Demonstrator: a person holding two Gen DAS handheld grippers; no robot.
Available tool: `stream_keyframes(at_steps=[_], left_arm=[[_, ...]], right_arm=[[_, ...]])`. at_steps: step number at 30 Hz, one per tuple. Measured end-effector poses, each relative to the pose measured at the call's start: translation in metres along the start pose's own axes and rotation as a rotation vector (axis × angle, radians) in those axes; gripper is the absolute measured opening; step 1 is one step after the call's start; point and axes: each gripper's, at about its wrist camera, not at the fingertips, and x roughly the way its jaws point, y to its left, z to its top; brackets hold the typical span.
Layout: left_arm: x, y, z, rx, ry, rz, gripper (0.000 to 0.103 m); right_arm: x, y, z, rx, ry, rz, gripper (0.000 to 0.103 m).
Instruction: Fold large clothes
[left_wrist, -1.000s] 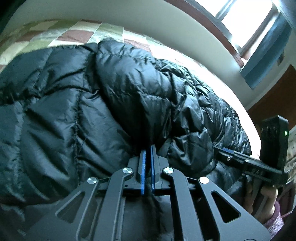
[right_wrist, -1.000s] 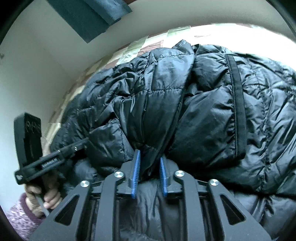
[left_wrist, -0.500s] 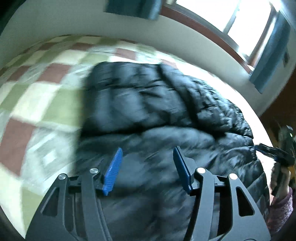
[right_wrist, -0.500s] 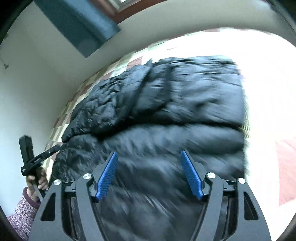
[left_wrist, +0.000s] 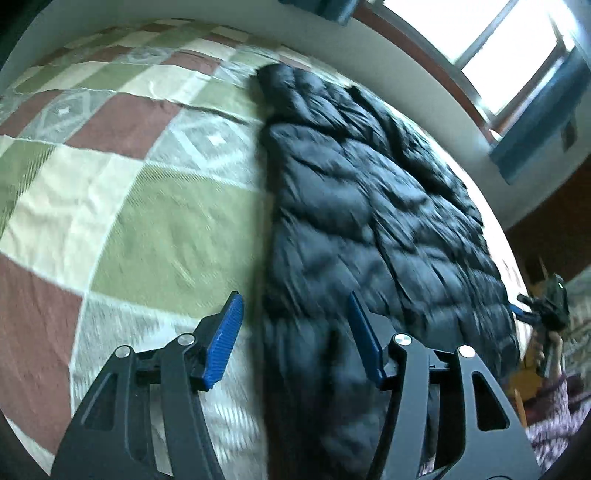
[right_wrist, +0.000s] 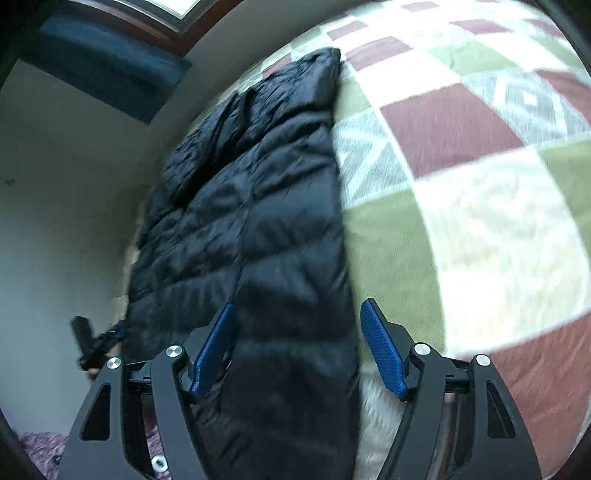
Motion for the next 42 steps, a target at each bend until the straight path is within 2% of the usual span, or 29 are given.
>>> stream_keyframes(at_steps=[4,6,9,11,13,14,16,20,24,29,33,36,42], left_arm=[[-0.007,-0.009,-0.017,0.011,0.049,-0.099,0.056],[-0.006,-0.015,-0.025,0.022,0.087,-0.147,0.049],[-0.002,-0.027,-0.038,0.069,0.136,-0.177,0.033],[0.002,-0.033,-0.042,0.087,0.153,-0.189,0.018],[0.005,-0.037,-0.045,0.082,0.172,-0.222,0.007],[0.006,-0.038,-0.045,0.076,0.166,-0.228,0.005],[0.004,-0.036,-0.041,0.036,0.142,-0.264,0.003],[-0.009,-0.032,-0.024,-0.036,0.066,-0.332,0.002],[-0.015,-0.032,0.01,-0.099,-0.026,-0.39,0.002],[0.006,-0.025,0.061,-0.171,-0.08,-0.334,0.002],[0.035,-0.019,0.098,-0.196,-0.089,-0.317,0.002],[0.06,-0.019,0.12,-0.188,-0.081,-0.275,0.003],[0.104,-0.016,0.141,-0.165,-0.044,-0.16,0.003]], right_arm=[[0.004,0.004,-0.021,-0.014,0.055,0.063,0.07],[0.004,0.007,-0.027,-0.022,0.068,0.086,0.07],[0.004,0.01,-0.036,-0.023,0.113,0.141,0.07],[0.006,0.014,-0.045,-0.029,0.136,0.155,0.068],[0.008,0.016,-0.052,-0.036,0.16,0.15,0.049],[0.009,0.016,-0.055,-0.029,0.167,0.164,0.042],[0.01,0.017,-0.054,-0.021,0.169,0.197,0.017],[-0.001,0.023,-0.042,-0.017,0.11,0.258,0.012],[-0.003,0.032,-0.015,-0.016,0.055,0.344,0.011],[0.004,0.027,0.033,0.036,-0.011,0.416,0.011],[0.02,0.014,0.07,0.089,-0.04,0.402,0.011],[0.044,0.01,0.097,0.097,-0.051,0.304,0.011],[0.085,-0.013,0.121,0.163,-0.037,0.255,0.011]])
